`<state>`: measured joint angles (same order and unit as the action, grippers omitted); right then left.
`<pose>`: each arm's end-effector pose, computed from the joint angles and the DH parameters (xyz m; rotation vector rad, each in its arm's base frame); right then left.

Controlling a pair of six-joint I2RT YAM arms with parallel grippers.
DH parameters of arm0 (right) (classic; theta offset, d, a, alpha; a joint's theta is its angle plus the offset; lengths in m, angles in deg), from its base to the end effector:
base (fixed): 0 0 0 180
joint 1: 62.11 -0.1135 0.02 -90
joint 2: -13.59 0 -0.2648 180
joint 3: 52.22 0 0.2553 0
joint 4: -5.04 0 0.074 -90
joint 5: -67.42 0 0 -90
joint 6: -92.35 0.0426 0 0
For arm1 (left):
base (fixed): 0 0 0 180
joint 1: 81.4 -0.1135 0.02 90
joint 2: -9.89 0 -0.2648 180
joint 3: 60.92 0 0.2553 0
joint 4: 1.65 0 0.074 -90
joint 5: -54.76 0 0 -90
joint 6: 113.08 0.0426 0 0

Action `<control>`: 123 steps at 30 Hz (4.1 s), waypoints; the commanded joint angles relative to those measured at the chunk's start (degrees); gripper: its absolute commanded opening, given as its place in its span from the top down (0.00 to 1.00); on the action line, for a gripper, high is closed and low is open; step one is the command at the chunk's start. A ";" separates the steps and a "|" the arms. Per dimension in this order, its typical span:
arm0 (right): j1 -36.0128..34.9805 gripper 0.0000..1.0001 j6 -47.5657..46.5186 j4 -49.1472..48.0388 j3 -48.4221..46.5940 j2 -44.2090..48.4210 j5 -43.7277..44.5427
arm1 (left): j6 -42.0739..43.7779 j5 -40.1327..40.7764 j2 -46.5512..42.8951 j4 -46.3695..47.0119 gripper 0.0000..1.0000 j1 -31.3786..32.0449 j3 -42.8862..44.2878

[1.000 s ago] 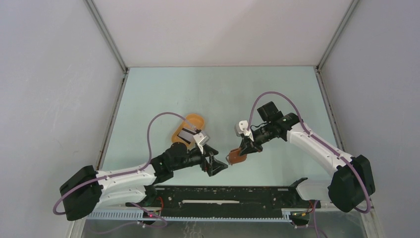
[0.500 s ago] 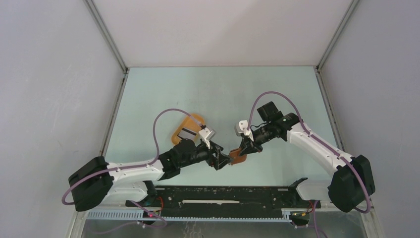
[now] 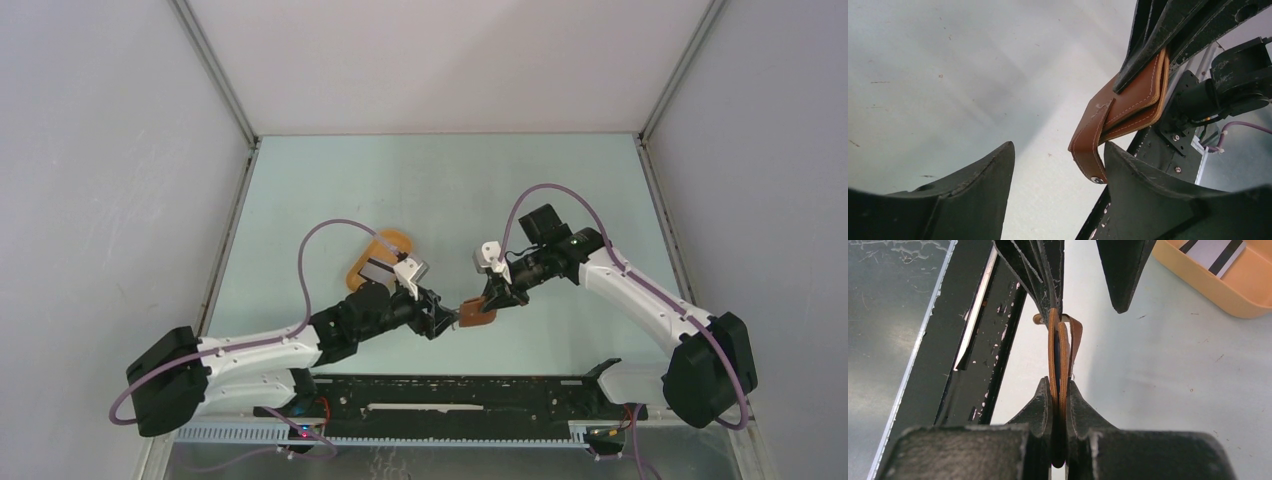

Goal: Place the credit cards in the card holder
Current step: Open the card holder at the center of the board.

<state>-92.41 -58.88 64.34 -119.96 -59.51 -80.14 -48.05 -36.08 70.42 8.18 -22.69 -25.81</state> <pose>0.1879 0.1515 0.2555 -1.8124 1.3755 1.0601 0.1203 -0.1991 0.2031 0.5829 1.8843 -1.0096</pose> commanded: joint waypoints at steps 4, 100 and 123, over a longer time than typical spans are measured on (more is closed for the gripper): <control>-0.95 0.99 -0.17 0.72 -0.34 -0.37 -2.74 | 3.94 3.05 -1.00 -1.78 0.39 -0.01 1.89; 10.17 0.22 49.44 -16.41 -5.47 -17.47 1.78 | -18.02 -11.70 16.62 12.10 1.00 -9.05 5.11; 2.15 0.93 47.18 -17.08 -7.50 -22.19 16.32 | -23.69 -15.07 23.78 21.49 1.00 -12.67 1.07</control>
<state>-88.94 -11.12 48.02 -124.97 -82.83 -69.41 -71.11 -50.44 93.90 26.34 -34.73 -22.88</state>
